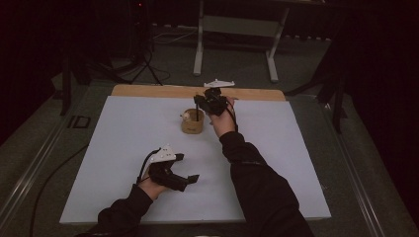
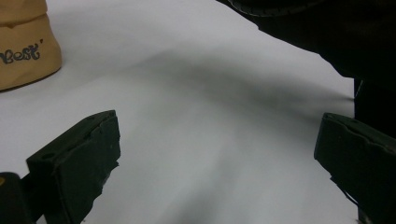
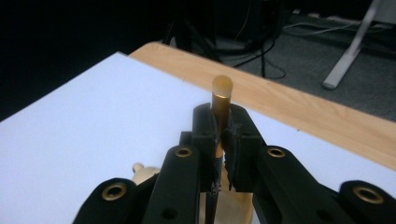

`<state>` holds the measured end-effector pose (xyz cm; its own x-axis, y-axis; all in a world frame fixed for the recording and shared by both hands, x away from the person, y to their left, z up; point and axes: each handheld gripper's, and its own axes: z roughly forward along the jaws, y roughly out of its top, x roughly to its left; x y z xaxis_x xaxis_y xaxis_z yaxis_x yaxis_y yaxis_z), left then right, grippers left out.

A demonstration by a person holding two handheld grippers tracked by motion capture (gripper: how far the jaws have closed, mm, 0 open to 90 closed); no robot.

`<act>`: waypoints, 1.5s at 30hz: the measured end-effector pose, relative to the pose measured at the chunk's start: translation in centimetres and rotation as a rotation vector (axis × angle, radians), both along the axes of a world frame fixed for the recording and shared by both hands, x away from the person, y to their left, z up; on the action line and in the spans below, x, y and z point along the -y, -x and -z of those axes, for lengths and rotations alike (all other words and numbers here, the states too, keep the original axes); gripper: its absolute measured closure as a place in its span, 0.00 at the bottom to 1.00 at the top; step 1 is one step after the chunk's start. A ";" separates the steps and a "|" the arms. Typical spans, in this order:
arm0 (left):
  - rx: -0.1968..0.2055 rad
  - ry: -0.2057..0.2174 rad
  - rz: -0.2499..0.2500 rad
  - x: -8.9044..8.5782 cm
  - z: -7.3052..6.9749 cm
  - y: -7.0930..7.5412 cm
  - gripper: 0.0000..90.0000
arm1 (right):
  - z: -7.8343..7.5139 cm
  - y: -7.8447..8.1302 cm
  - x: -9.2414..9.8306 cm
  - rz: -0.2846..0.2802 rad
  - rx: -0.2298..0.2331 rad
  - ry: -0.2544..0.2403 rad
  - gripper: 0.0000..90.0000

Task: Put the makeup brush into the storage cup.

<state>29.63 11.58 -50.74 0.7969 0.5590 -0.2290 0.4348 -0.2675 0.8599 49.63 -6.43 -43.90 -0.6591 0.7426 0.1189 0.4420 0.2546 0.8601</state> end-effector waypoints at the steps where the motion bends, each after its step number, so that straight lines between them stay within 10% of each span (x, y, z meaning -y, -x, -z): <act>1: -0.001 0.000 0.001 0.0 0.0 0.0 0.01 | 0.1 0.0 -0.1 -0.009 -0.007 0.008 0.92; 6: -0.002 0.000 0.002 0.0 0.0 0.0 0.01 | 0.4 0.0 -0.3 -0.018 -0.022 0.031 0.91; 13: -0.001 0.002 0.000 -0.1 0.0 -0.1 0.01 | -0.3 0.3 -0.3 -0.026 -0.022 0.015 0.40; 20: 0.000 0.002 0.004 0.0 0.0 0.0 0.01 | -1.4 1.2 0.2 -0.110 -0.033 -0.024 0.13; 45: 0.062 0.015 0.090 0.1 -1.8 0.3 0.01 | -2.3 5.3 4.2 -0.235 -0.003 -0.019 0.16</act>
<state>29.34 11.47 -48.92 0.8566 0.4815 -0.1856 0.3554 -0.2897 0.8887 44.33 -10.67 -41.64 -0.8131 0.5665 0.1341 0.3754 0.3342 0.8645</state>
